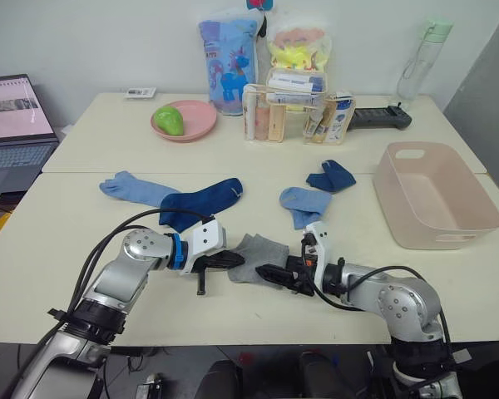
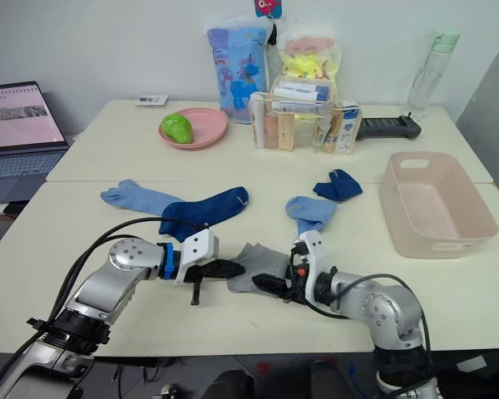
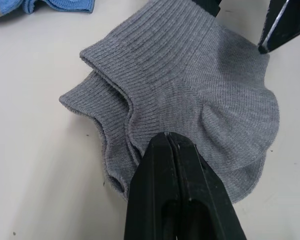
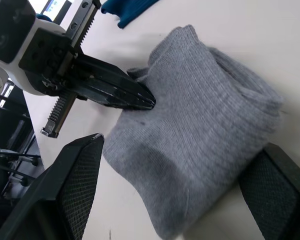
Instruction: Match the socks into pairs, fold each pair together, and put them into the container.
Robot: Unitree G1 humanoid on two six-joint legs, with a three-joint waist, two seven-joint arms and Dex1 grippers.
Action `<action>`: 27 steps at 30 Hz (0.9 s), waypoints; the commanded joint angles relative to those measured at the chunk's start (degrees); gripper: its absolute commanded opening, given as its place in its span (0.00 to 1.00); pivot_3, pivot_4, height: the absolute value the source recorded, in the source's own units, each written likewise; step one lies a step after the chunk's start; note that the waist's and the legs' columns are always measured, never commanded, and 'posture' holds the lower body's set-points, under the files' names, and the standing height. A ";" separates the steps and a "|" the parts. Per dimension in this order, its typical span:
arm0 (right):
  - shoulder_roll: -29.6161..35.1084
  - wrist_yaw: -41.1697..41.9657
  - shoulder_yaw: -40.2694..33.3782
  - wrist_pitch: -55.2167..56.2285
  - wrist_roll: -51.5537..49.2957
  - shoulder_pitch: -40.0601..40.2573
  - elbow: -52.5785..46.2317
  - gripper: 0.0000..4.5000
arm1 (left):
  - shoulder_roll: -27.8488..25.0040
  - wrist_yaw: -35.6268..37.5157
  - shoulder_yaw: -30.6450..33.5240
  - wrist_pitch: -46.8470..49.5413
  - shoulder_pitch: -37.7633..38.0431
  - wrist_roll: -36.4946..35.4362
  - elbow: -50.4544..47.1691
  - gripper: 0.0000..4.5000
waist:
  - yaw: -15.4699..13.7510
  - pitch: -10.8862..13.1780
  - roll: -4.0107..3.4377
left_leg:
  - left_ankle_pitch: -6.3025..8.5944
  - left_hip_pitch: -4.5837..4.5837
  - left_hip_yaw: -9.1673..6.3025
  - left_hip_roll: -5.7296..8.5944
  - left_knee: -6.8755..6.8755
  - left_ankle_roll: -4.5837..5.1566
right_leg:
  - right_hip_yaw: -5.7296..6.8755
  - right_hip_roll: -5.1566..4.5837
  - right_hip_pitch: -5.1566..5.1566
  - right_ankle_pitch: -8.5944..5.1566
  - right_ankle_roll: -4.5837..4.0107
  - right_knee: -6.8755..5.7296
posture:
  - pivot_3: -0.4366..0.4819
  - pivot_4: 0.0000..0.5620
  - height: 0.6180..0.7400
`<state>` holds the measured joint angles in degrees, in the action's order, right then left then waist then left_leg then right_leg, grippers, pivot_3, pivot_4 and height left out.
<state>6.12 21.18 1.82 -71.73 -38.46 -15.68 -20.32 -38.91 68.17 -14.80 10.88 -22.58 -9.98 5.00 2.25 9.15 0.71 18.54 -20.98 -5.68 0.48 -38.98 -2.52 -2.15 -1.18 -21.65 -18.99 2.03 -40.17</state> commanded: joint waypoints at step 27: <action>15.64 -1.92 -18.49 5.97 -9.46 3.96 -24.38 0.00 | 13.89 -7.27 5.75 24.87 -16.07 -16.15 -11.73 0.12 | -0.73 0.04 -0.01 | -0.03 -0.85 -0.15 0.04 -0.33 -0.04 | 0.15 -0.03 -0.61 0.01 0.01 -0.16 | 0.48 0.27 0.69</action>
<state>20.71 19.89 -11.20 -66.30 -45.27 -10.76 -40.70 -25.50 62.04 -10.06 34.84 -36.48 -24.42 -4.19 1.52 9.19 0.70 18.52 -21.96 -5.93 0.54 -39.59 -2.55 -1.89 -1.21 -22.25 -18.98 2.05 -40.34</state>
